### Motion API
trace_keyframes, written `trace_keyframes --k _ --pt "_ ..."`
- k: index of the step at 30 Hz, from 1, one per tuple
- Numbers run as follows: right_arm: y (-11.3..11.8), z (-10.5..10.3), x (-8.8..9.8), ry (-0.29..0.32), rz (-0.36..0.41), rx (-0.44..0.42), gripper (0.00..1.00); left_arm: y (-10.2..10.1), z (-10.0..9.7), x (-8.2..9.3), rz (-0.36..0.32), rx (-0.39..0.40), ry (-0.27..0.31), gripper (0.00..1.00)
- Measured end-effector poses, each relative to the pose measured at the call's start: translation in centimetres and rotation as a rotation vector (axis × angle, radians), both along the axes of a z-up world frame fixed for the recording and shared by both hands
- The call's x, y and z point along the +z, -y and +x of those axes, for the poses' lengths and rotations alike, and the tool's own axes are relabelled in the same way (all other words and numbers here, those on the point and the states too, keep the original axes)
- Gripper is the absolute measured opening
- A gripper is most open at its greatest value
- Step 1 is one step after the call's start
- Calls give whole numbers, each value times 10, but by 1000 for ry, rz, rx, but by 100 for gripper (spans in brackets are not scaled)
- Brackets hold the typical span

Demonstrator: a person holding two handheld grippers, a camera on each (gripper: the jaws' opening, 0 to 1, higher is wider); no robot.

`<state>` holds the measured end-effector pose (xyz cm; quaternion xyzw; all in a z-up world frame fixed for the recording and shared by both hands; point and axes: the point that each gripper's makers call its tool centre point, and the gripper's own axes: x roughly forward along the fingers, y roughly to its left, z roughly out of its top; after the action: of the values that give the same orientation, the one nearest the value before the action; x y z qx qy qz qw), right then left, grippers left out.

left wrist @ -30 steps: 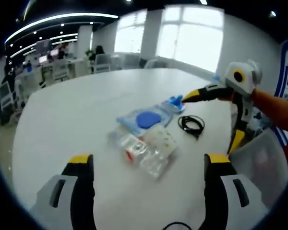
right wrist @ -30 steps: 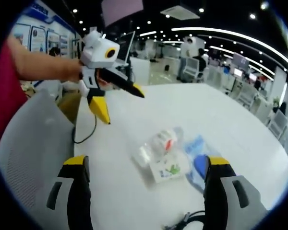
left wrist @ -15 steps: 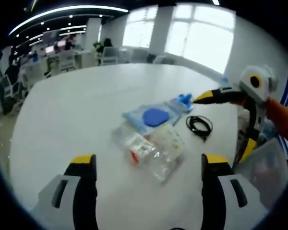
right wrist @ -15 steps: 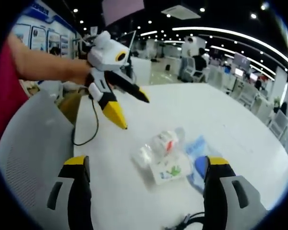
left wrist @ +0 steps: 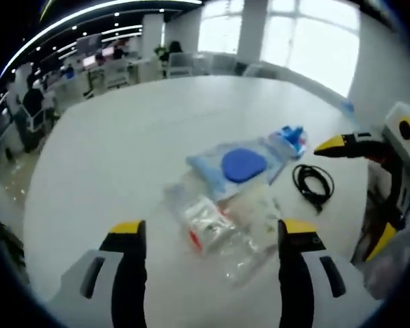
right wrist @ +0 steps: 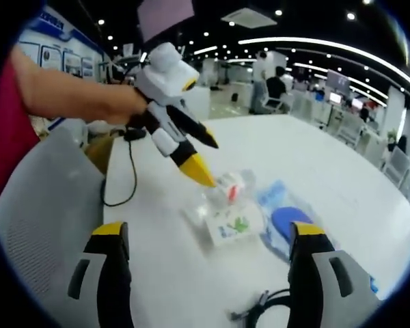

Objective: Arrange the tabletop items into an orderly group along one side of the table until the central work area is clear of visible clutter.

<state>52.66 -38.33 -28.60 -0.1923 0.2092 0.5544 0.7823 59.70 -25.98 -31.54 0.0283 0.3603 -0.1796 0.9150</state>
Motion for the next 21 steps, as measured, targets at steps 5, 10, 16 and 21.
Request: trace_keyframes --k 5,10,16,21 --pt "8 2 -2 -5 11 6 95 -1 5 -9 30 89 -12 68" --pt "18 3 -5 -12 16 13 95 -3 12 -18 87 180 -23 62" --pt "29 5 -8 -21 17 19 95 3 19 -22 129 235 -15 56" --pt "32 7 -12 -27 17 27 95 8 22 -29 174 257 -31 51"
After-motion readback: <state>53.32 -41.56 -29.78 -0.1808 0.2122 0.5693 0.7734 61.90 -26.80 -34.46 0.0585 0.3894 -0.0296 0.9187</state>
